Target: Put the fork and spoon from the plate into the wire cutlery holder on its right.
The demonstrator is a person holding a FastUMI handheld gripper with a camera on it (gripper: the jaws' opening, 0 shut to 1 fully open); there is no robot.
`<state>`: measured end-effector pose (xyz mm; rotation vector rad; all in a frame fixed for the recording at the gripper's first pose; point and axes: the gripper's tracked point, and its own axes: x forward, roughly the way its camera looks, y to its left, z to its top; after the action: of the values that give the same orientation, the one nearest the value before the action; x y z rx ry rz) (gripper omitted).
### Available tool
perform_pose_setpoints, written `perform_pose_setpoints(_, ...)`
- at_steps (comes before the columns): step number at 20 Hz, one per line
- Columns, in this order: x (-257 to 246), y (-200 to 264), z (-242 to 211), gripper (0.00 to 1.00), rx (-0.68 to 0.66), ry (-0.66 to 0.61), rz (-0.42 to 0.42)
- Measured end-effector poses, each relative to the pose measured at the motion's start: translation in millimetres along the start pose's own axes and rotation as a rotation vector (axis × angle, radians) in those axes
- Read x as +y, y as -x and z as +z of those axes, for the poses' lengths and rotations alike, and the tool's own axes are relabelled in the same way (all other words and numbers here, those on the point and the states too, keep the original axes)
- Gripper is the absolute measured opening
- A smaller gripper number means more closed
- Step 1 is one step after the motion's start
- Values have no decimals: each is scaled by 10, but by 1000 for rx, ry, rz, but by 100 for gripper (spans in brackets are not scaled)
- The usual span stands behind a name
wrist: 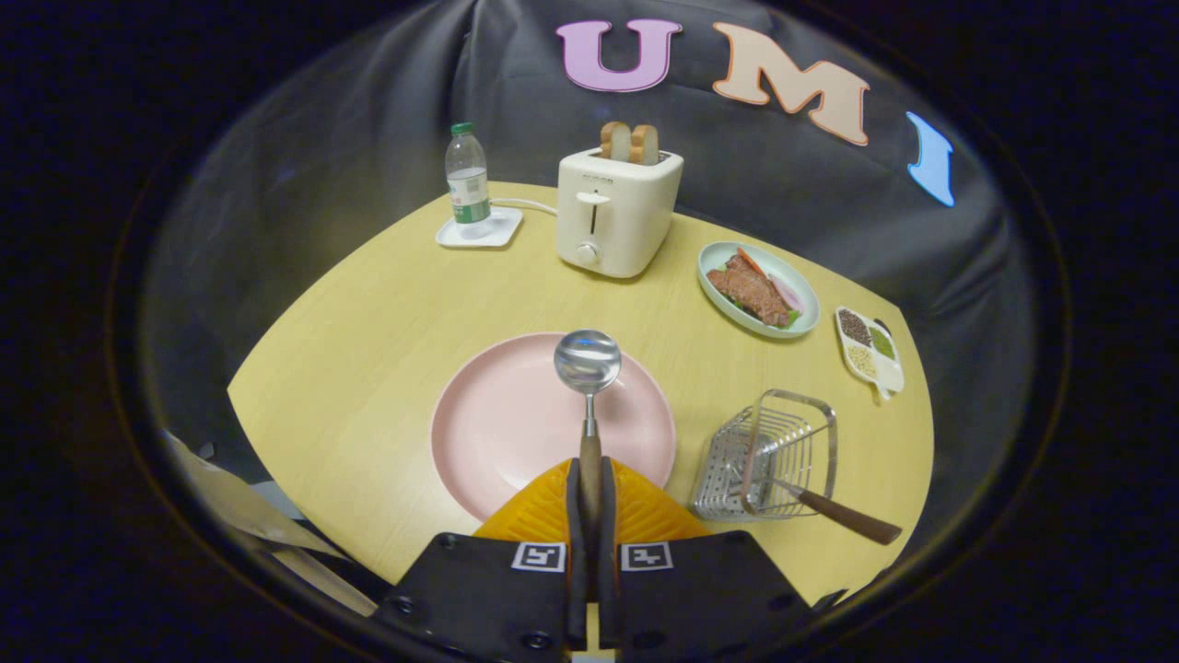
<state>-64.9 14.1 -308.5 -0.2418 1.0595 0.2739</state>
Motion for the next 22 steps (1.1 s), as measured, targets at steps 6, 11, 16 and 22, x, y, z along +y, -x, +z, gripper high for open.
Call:
perform_pose_setpoints(6,-338,207,45,8,43,54,17)
perform_pose_setpoints(11,-707,331,-12,8,98,80,24)
perform_pose_setpoints(16,-1151,463,-80,8,154,72,-3)
perform_pose_setpoints(22,-1400,507,-201,8,215,36,-17)
